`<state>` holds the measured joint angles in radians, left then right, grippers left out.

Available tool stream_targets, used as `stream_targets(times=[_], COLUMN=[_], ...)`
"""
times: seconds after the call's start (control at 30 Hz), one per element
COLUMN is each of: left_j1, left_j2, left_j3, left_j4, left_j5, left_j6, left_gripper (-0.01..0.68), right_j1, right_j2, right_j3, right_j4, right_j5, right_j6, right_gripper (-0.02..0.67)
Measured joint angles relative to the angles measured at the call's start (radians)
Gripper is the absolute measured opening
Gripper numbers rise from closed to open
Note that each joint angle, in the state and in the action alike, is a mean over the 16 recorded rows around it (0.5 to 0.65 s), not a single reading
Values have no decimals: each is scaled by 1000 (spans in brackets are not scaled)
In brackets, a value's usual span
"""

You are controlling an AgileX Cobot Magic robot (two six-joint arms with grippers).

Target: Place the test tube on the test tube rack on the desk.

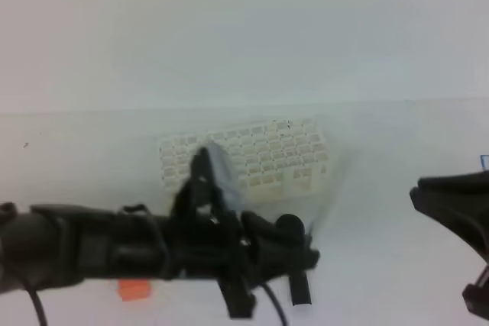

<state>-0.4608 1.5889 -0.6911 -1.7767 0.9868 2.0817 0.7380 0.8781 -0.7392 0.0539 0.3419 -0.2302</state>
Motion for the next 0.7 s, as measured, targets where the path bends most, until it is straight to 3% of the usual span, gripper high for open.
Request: stream_targets(times=[0.3, 0.7], left_j1=[161, 178], left_j2=[-12, -17], left_j3=[-13, -13], left_j4=[-7, -14], left_j5=[289, 324], left_j6=[132, 194], left_gripper=[6, 6], right_j1=[8, 66], right_j2=[41, 186], right_j3=[-2, -5], right_j4=[9, 17], right_j5=[-157, -388], right_j6=[0, 28], right_gripper=[88, 98])
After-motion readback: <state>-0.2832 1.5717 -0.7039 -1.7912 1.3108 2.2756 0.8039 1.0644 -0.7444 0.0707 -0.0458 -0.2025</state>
